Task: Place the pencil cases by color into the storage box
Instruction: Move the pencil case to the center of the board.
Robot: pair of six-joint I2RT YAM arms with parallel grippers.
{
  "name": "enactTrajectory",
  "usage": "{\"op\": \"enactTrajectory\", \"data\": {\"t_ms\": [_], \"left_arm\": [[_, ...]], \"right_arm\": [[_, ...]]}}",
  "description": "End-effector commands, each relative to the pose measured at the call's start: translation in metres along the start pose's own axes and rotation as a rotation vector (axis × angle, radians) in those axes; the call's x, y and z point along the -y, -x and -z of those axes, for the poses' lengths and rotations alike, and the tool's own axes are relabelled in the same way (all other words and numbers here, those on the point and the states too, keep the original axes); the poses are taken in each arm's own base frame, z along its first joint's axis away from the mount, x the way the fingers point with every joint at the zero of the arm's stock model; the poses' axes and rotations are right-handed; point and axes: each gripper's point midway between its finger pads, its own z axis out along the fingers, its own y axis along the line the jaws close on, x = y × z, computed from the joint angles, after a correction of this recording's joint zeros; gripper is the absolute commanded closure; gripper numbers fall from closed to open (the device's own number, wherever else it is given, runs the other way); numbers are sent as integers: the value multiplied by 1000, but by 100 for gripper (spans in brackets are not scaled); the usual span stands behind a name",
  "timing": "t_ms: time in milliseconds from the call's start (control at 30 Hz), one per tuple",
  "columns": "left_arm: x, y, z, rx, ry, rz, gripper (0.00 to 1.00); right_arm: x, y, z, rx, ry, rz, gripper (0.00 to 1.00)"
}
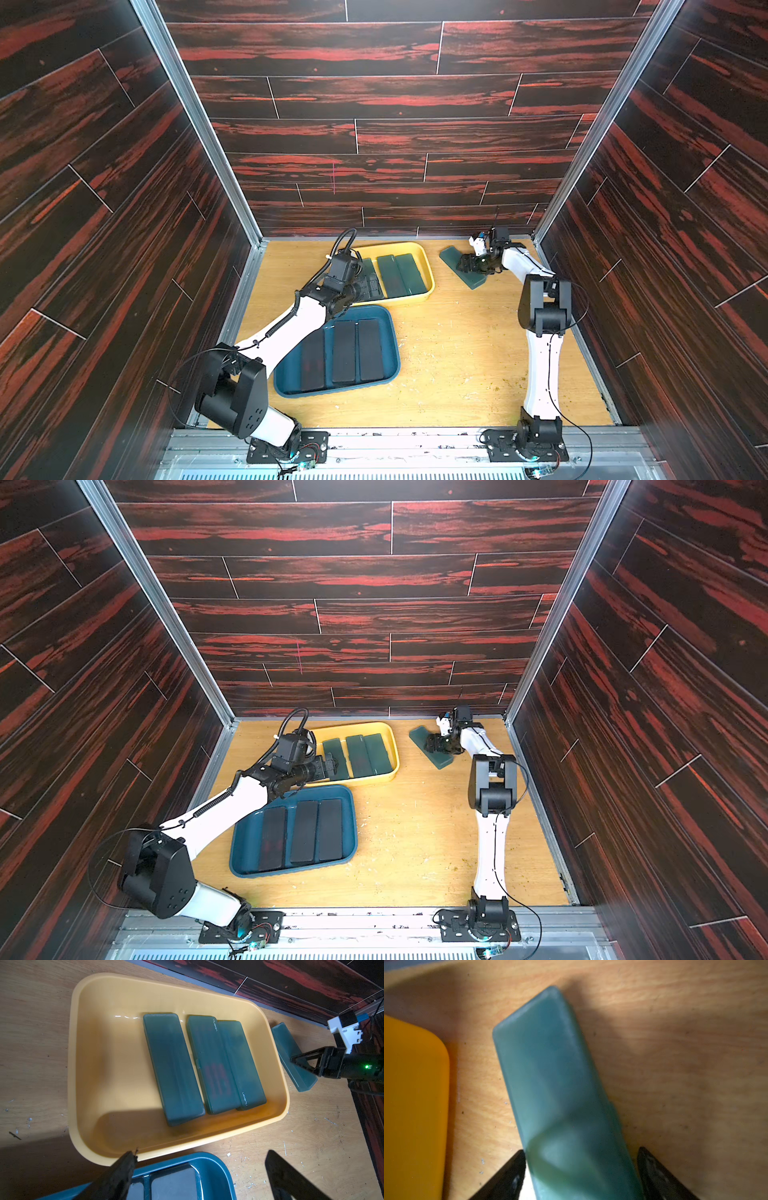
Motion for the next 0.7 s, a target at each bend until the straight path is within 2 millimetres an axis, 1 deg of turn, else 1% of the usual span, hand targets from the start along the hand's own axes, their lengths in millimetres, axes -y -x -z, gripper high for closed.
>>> {"op": "enactTrajectory", "data": {"t_ms": [0, 167, 267, 333, 433, 500, 533, 600, 667], "left_arm": [[3, 4, 13, 25, -15, 7, 2], [6, 5, 16, 30, -22, 6, 2], [6, 4, 18, 32, -22, 5, 2], [5, 4, 20, 35, -19, 5, 2], [6, 4, 23, 39, -21, 4, 2], [6, 4, 25, 42, -21, 4, 2], [6, 4, 26, 44, -23, 4, 2], [6, 4, 28, 48, -24, 4, 2], [6, 4, 29, 48, -21, 5, 2]], "right_arm": [[-21, -2, 14, -7, -77, 70, 16], [-35, -16, 4, -48, -187, 143, 15], [-38, -25, -2, -78, -250, 156, 16], [-34, -30, -3, -93, -295, 139, 17], [-30, -36, -2, -111, -331, 108, 22], [-29, -42, 1, -118, -337, 91, 29], [-30, -47, 3, -120, -336, 85, 31], [-32, -55, 7, -109, -318, 71, 31], [-35, -71, 13, -117, -297, 58, 32]]}}
